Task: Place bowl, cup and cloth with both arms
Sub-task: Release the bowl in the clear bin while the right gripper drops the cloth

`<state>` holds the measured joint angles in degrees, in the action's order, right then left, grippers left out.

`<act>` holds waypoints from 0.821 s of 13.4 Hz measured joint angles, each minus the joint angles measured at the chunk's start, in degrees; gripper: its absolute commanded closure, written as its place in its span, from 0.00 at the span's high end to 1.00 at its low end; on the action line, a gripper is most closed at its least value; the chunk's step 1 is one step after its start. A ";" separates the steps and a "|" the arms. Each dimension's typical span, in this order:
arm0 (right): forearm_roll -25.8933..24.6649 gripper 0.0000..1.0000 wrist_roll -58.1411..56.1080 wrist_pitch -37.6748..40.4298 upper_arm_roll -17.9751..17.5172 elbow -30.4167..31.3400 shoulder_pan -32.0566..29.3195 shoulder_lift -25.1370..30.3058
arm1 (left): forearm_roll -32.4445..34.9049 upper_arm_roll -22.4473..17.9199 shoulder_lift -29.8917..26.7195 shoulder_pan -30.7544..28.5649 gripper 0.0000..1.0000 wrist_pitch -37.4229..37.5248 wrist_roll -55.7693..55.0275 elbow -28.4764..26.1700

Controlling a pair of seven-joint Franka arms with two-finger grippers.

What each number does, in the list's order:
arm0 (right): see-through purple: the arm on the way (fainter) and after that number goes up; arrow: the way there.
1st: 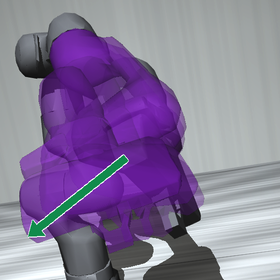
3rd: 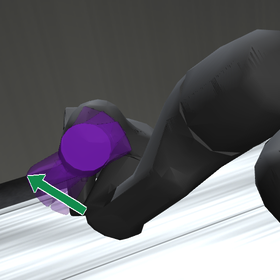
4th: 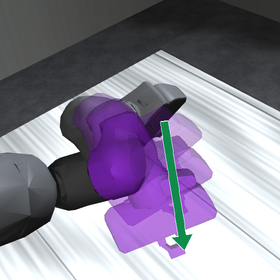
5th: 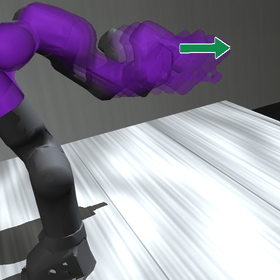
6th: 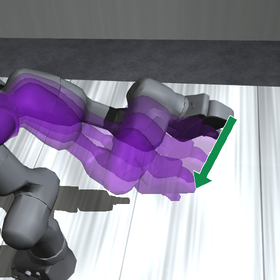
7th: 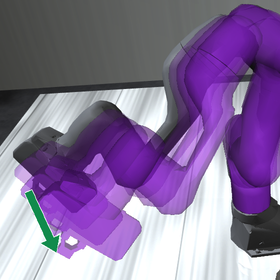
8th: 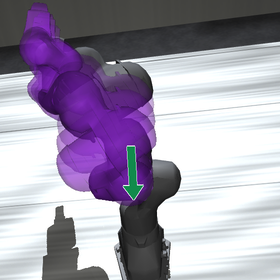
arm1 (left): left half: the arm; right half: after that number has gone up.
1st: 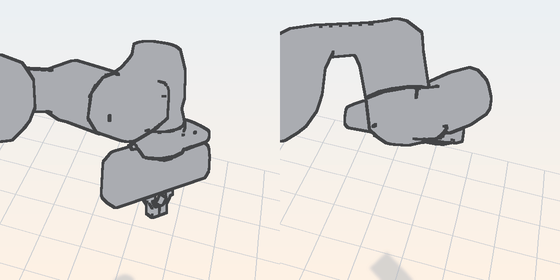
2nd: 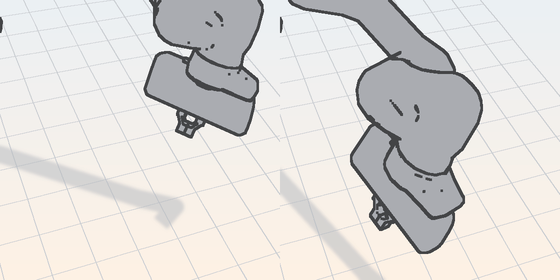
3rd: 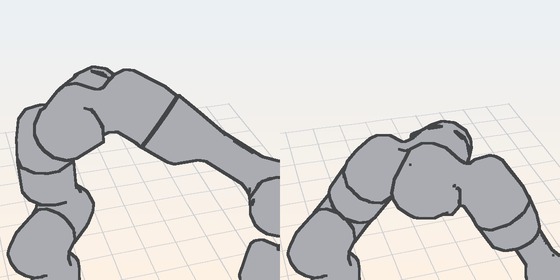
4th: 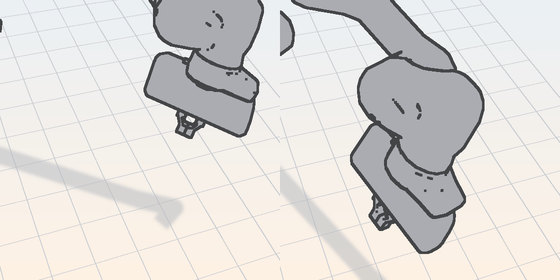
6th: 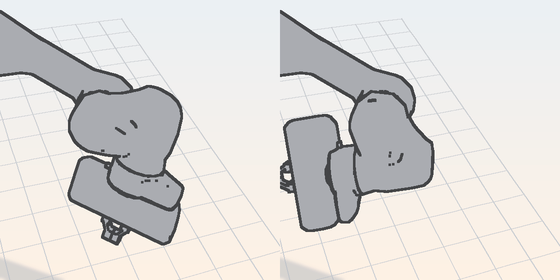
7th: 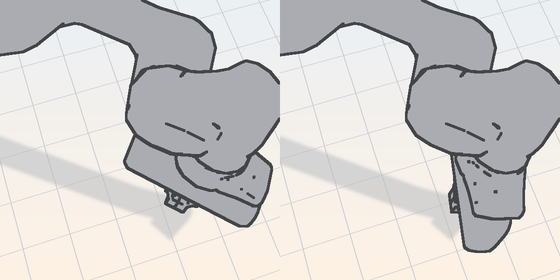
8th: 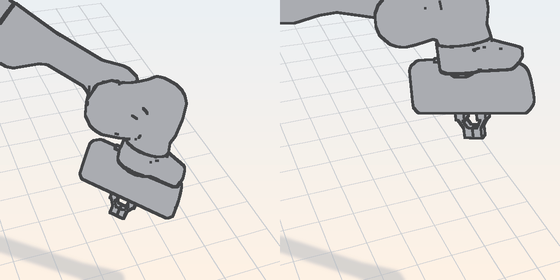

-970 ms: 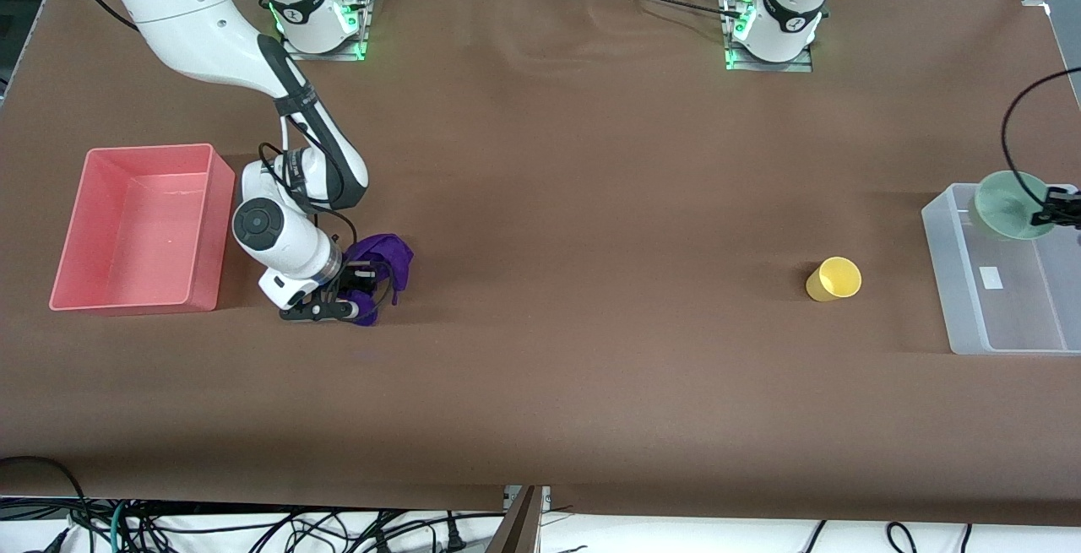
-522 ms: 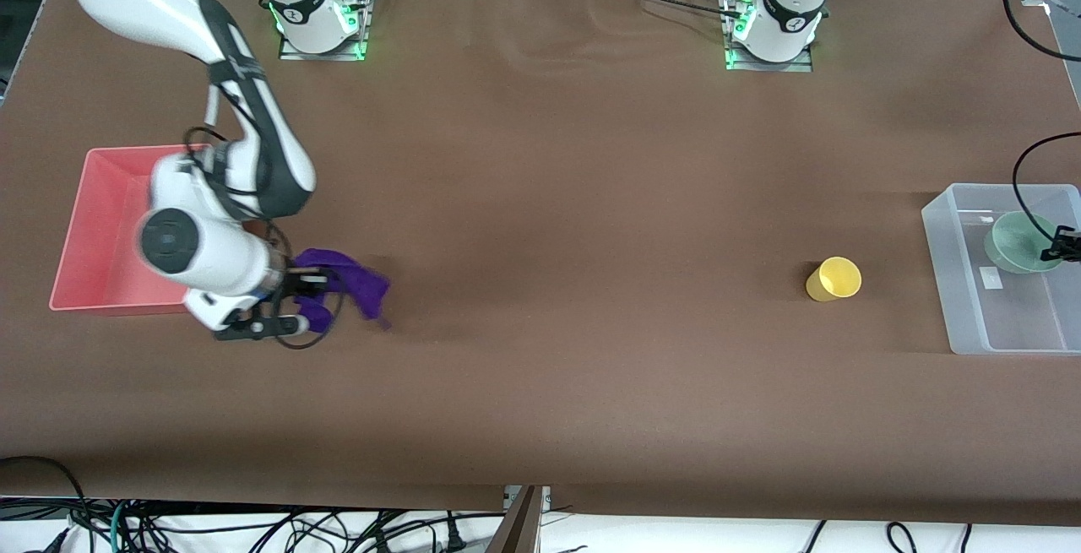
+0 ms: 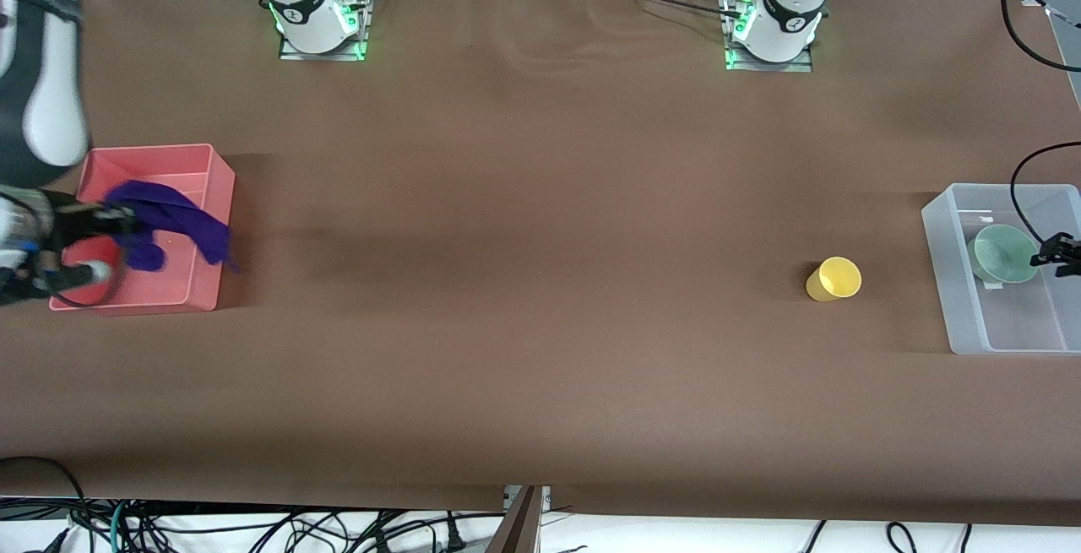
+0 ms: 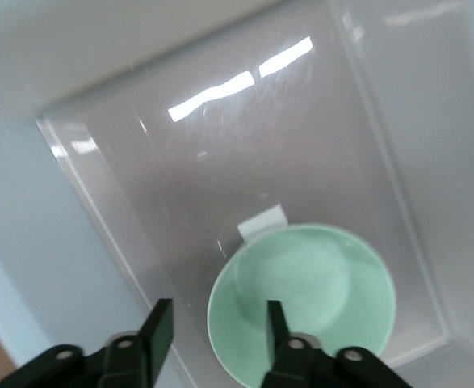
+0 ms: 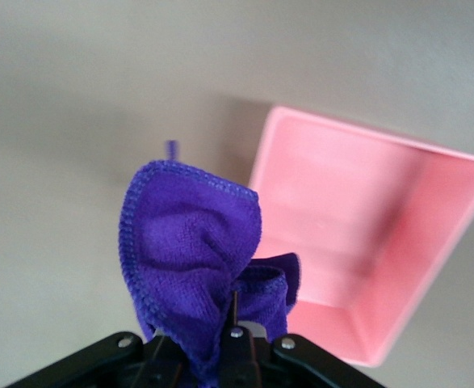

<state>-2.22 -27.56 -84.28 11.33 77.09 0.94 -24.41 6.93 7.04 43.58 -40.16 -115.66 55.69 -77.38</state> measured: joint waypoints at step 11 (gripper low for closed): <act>0.92 1.00 -11.33 -10.20 10.02 18.13 -1.88 -2.92 | 0.00 12.56 -4.04 12.37 1.00 7.41 -20.00 -5.61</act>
<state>-1.30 -38.89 -94.48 21.35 95.22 -0.94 -27.33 6.93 19.60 39.54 -27.80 -108.24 35.68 -82.98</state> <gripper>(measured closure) 0.916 0.000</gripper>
